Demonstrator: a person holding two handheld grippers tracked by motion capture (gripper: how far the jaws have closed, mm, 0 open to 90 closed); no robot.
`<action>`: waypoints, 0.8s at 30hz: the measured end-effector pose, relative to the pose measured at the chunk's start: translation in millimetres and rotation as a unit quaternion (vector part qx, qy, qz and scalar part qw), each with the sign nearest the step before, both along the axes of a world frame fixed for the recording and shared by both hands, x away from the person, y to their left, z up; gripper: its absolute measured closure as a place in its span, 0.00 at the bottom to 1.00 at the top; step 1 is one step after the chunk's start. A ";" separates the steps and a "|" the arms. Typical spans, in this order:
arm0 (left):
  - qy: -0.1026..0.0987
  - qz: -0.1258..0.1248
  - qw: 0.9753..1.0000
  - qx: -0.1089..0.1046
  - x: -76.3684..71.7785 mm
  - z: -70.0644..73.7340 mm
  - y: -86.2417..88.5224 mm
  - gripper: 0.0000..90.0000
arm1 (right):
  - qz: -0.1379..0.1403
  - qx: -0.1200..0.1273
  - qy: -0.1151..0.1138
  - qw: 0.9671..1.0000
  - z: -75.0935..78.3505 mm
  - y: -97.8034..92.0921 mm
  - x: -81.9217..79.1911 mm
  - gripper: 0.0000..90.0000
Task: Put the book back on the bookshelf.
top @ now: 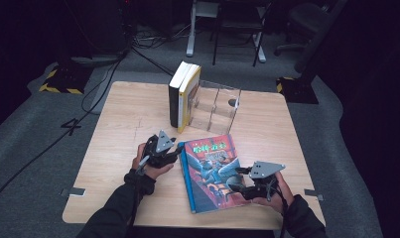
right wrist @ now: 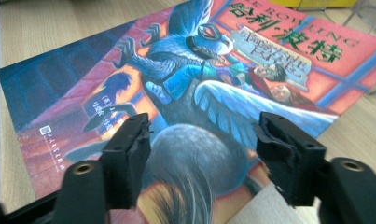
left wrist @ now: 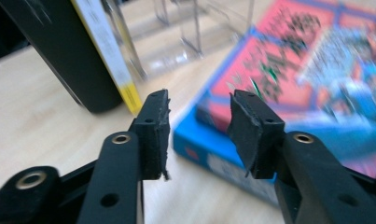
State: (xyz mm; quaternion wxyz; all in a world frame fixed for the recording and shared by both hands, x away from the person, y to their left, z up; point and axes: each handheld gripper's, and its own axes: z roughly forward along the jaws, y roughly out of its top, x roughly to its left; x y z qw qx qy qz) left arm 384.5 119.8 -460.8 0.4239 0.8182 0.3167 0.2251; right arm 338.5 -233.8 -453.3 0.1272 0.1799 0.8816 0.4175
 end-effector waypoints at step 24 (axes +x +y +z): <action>0.092 -0.085 0.991 0.039 -58.1 -32.1 7.9 0.38 | -0.032 0.029 0.118 0.992 -13.5 -19.1 14.9 0.20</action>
